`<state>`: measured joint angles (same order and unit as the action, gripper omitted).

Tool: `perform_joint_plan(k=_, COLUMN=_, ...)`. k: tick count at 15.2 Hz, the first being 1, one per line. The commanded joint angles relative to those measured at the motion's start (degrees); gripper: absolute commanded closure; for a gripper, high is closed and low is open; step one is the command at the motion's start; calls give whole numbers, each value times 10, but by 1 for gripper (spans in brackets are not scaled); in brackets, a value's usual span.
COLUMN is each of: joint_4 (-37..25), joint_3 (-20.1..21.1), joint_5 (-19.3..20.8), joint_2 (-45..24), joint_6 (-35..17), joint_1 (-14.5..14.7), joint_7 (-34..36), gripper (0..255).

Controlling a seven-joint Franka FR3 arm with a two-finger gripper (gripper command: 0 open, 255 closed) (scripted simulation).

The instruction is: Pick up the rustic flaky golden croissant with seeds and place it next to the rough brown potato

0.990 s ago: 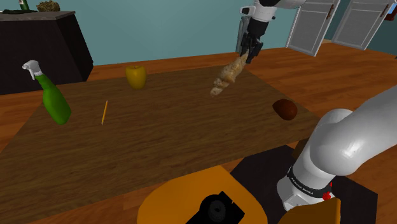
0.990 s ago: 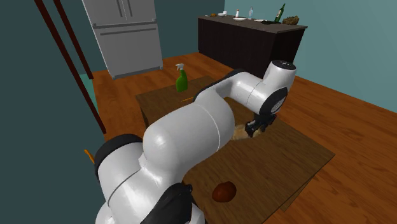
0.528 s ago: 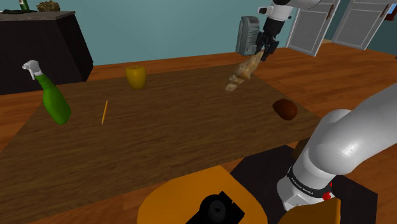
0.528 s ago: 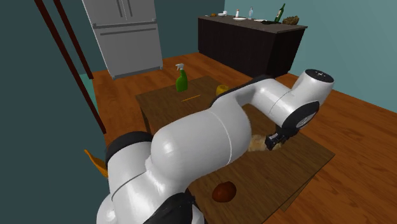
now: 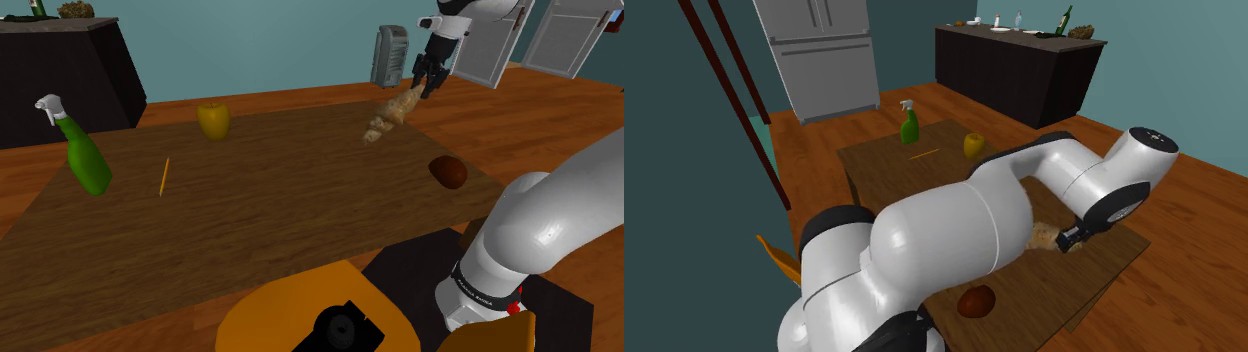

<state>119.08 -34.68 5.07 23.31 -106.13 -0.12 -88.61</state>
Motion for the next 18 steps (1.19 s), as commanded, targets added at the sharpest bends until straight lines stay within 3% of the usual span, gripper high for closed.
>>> perform_joint_plan(k=1, joint_4=21, joint_3=-1, joint_5=0, joint_2=-1, joint_6=-16, joint_1=1, joint_7=-2, gripper=255)
perform_joint_plan(k=18, joint_4=133, joint_3=-27, joint_5=-3, joint_2=-23, joint_6=-148, joint_1=1, joint_7=-21, gripper=255)
